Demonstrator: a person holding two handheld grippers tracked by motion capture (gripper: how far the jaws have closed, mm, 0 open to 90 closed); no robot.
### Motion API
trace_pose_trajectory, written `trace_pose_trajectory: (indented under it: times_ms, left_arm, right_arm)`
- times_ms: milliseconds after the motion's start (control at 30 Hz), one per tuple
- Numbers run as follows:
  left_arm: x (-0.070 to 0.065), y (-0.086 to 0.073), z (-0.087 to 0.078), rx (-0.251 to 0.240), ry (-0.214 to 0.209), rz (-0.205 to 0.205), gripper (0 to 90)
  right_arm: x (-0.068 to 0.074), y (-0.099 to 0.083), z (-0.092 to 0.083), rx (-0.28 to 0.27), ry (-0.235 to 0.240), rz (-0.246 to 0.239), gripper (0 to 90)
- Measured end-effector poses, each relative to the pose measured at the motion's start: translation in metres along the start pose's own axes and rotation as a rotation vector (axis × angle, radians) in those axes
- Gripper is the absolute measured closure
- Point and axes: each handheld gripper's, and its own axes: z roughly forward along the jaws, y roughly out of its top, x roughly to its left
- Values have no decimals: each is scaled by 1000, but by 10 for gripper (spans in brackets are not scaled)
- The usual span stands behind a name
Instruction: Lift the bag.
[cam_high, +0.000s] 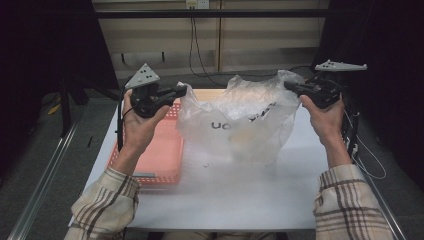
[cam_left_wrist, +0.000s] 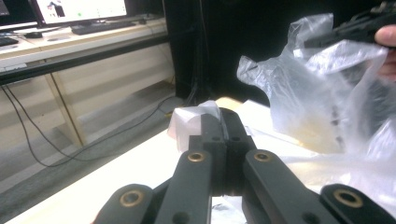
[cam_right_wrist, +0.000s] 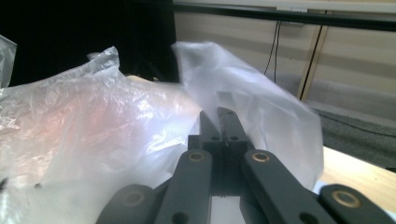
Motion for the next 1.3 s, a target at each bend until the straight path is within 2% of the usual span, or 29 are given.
trace_pose_trajectory:
  times_ms: [200, 300, 433, 567, 633, 700, 800, 867, 900, 1000, 1100, 1167, 1300]
  left_arm:
    - [18, -17, 27, 52, 44, -48, 900]
    - [21, -24, 37, 80, 52, -44, 900]
    - [22, -30, 39, 80, 55, -52, 900]
    - [28, -31, 39, 79, 61, -83, 888]
    - [31, -32, 39, 83, 78, -89, 814]
    - [34, -32, 39, 85, 90, -88, 776]
    - [36, -31, 34, 61, 128, -121, 514]
    - [36, -29, 30, 38, 124, -128, 458]
    - [35, -28, 27, 30, 133, -122, 424]
    - [34, -25, 21, 11, 141, -126, 294]
    - [31, -25, 14, 1, 145, -123, 245]
    - [29, -26, 9, 2, 140, -120, 210]
    - [20, -32, -1, 6, 122, -91, 176]
  right_arm:
    - [-12, -12, 28, 32, -20, 29, 900]
    - [-17, -17, 41, 49, -26, 45, 900]
    - [-19, -24, 51, 60, -16, 55, 900]
    - [-20, -28, 58, 71, -21, 65, 900]
    - [-21, -28, 59, 68, -29, 75, 900]
    - [-22, -28, 61, 73, -35, 77, 900]
    - [-24, -29, 64, 93, -73, 83, 900]
    - [-27, -31, 67, 103, -92, 94, 900]
    - [-28, -32, 69, 109, -119, 95, 900]
    - [-35, -36, 75, 133, -150, 103, 900]
    - [-43, -42, 80, 161, -181, 120, 894]
    - [-45, -44, 80, 144, -165, 141, 809]
    - [-38, -42, 76, 129, -142, 123, 714]
